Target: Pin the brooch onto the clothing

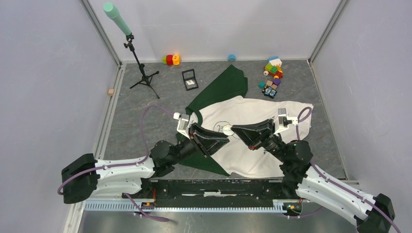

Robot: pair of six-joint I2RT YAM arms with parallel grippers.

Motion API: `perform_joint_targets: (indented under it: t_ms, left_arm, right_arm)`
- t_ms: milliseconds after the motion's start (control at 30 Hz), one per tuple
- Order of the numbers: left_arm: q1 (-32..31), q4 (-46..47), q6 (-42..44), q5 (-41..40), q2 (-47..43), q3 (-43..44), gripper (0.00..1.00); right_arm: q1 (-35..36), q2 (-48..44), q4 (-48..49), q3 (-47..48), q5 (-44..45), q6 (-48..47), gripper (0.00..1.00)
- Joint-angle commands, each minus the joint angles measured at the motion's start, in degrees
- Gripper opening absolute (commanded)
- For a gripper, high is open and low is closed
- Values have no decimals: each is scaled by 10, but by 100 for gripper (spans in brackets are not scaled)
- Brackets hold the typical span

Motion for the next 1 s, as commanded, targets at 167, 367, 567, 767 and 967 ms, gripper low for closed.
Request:
perform_joint_targets:
  t_ms: [167, 367, 567, 767, 967]
  left_arm:
    - [-3, 46, -3, -13, 13, 16, 42]
    - [-3, 48, 8, -14, 17, 26, 33]
    - [-3, 30, 20, -13, 12, 34, 27]
    - [-3, 20, 20, -14, 10, 34, 18]
    - [-3, 19, 20, -12, 10, 35, 2]
  right_arm:
    - [-1, 6, 38, -1, -13, 9, 0]
    - [0, 14, 41, 3, -24, 10, 0]
    - [0, 14, 41, 2, -25, 10, 0]
    - [0, 14, 38, 2, -26, 8, 0]
    - [0, 11, 21, 3, -33, 4, 0]
